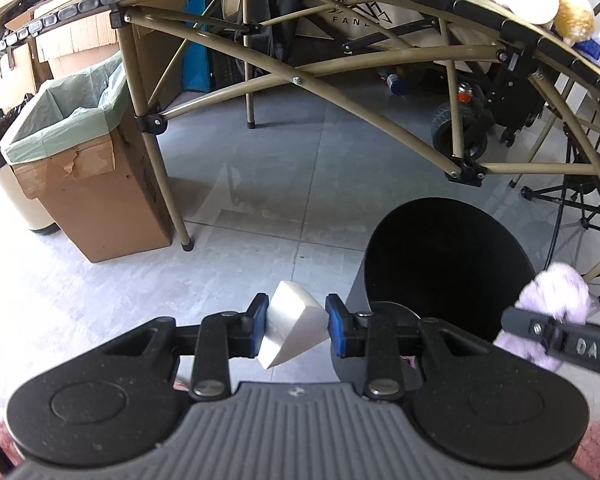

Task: Collect trash
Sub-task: 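Carry the lavender item and white wedge in both tools down over the black bin, then open the right tool to drop the lavender item into the bin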

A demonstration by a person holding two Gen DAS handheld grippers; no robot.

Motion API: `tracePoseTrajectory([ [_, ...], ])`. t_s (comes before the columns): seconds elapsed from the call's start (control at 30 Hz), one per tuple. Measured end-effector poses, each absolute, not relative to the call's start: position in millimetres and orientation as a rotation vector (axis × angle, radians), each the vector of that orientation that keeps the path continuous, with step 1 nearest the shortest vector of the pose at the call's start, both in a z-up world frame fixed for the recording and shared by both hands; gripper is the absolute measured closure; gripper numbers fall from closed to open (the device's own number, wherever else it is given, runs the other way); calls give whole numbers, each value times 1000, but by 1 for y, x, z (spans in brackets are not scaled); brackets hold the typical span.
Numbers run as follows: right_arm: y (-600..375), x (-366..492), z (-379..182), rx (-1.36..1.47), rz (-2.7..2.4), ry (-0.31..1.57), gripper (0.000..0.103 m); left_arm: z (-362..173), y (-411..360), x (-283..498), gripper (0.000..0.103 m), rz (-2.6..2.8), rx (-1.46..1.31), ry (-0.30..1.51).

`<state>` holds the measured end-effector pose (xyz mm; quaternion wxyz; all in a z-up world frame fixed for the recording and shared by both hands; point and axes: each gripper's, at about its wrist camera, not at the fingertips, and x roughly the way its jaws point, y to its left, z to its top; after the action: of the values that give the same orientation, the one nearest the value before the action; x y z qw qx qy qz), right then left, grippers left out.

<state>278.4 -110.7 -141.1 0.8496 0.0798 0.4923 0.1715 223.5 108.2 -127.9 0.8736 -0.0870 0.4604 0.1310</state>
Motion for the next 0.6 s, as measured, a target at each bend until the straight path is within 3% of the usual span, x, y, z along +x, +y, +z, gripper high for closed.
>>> tracePoseTrajectory([
  [0.6, -78, 333, -174, 232, 323, 1134, 63, -133, 136, 235, 71, 313, -256, 1015],
])
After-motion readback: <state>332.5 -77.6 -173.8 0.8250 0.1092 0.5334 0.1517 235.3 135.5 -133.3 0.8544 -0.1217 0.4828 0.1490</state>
